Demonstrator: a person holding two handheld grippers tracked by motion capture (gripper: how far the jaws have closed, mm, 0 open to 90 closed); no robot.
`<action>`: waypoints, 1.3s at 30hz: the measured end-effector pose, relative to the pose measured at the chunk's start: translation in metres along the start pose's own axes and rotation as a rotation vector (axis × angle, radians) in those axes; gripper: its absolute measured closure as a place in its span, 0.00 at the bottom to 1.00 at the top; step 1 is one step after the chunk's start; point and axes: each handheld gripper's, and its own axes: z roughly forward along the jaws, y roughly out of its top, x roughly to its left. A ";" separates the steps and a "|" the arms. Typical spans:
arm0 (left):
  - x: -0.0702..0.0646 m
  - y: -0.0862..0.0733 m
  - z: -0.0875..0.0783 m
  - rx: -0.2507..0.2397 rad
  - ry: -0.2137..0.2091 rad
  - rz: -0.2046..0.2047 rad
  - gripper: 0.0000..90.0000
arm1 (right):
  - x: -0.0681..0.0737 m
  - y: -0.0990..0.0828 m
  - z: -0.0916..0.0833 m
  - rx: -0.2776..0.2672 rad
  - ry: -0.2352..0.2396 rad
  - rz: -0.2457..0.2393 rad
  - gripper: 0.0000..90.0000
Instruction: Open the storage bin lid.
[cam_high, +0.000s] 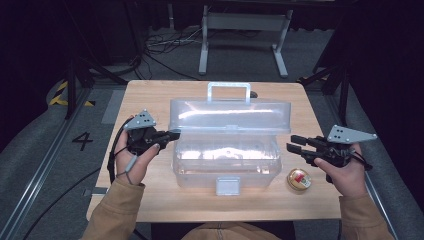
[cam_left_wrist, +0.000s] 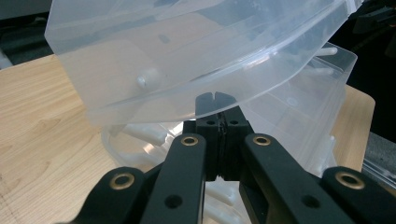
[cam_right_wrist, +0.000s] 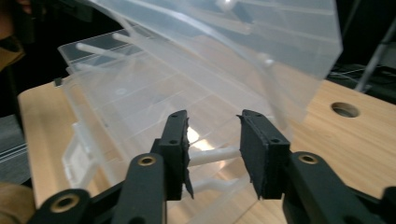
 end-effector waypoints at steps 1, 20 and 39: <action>0.000 0.000 0.000 0.000 0.000 0.000 0.99 | 0.000 0.000 0.000 0.000 0.000 0.000 0.66; 0.003 0.007 0.001 -0.006 -0.004 0.000 0.98 | -0.002 0.001 0.025 -0.090 -0.161 -0.034 0.55; 0.004 0.009 0.001 -0.004 -0.011 0.003 0.98 | -0.002 0.021 0.049 -0.115 -0.252 0.001 0.56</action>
